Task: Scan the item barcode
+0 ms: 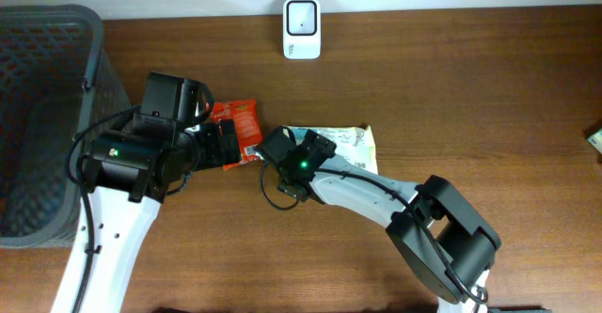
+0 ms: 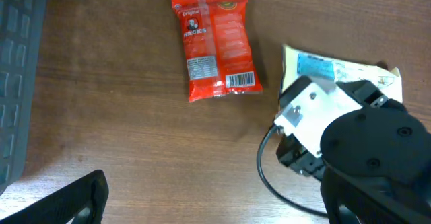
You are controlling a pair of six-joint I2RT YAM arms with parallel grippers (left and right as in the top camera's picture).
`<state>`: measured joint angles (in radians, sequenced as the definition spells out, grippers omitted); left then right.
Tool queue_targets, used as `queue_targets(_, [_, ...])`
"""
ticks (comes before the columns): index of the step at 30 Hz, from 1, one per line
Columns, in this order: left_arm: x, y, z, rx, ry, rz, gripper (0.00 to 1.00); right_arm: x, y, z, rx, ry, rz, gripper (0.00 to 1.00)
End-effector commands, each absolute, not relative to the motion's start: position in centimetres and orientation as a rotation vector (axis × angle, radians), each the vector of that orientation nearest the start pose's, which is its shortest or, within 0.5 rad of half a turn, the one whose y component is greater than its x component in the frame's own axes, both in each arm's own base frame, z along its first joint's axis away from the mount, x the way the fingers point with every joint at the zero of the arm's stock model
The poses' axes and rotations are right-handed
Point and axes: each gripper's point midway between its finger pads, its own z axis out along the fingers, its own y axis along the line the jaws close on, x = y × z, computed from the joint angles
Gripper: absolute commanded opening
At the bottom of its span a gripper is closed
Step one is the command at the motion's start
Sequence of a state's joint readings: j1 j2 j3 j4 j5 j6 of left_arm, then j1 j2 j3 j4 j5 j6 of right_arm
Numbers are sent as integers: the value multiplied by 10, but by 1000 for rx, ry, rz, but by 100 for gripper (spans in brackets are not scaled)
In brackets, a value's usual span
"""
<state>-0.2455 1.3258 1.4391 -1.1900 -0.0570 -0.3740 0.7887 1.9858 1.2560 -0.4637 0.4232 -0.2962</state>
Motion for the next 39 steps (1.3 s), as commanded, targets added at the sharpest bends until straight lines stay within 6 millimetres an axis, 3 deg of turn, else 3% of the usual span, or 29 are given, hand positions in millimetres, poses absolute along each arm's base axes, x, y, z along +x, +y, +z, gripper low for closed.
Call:
queue_targets(1, [303,-64,246,-182,2628,-129,99,363,239,11,-1234,2366,-409,90])
queue_targets(2, [303,-64,246,-182,2628,-129,99,365,237,8,-1220,2391,-361,80])
queue_targets(3, [303,-64,246,-182,2628,-129,99,369,230,6,-1178,2423,-330,61])
queue_targets(5, [303,-64,246,-182,2628,-129,99,380,210,6,-1004,2498,-318,45])
queue_targets(6, [303,-64,246,-182,2628,-129,99,385,201,6,-921,2529,-310,17])
queue_targets(7, [303,-64,246,-182,2628,-129,99,391,191,7,-807,2563,-295,4])
queue_targets(10, [303,-64,246,-182,2628,-129,99,405,199,19,-713,2618,-14,4])
queue_targets(12, [303,-64,246,-182,2628,-129,99,428,214,61,-606,2599,237,4])
queue_targets(16, [303,-64,246,-182,2628,-129,99,474,254,188,-530,2343,777,4])
queue_targets(18, [303,-64,246,-182,2628,-129,99,498,257,250,-437,2172,938,4])
queue_targets(20, [303,-64,246,-181,2628,-130,99,520,256,290,-338,2016,1071,4])
queue_targets(23, [303,-64,246,-182,2628,-129,99,544,265,318,-237,1845,1234,4])
queue_targets(27, [303,-64,246,-182,2628,-129,99,570,278,321,-123,1634,1516,4])
queue_targets(29, [303,-64,246,-182,2628,-129,99,588,275,297,15,1604,1591,4])
queue_targets(32, [303,-64,246,-182,2628,-129,99,617,265,239,227,1635,1618,4])
queue_targets(34, [303,-64,246,-182,2628,-129,99,626,256,215,282,1662,1612,4])
queue_targets(39, [303,-64,246,-182,2628,-129,99,632,233,216,274,1636,1600,4])
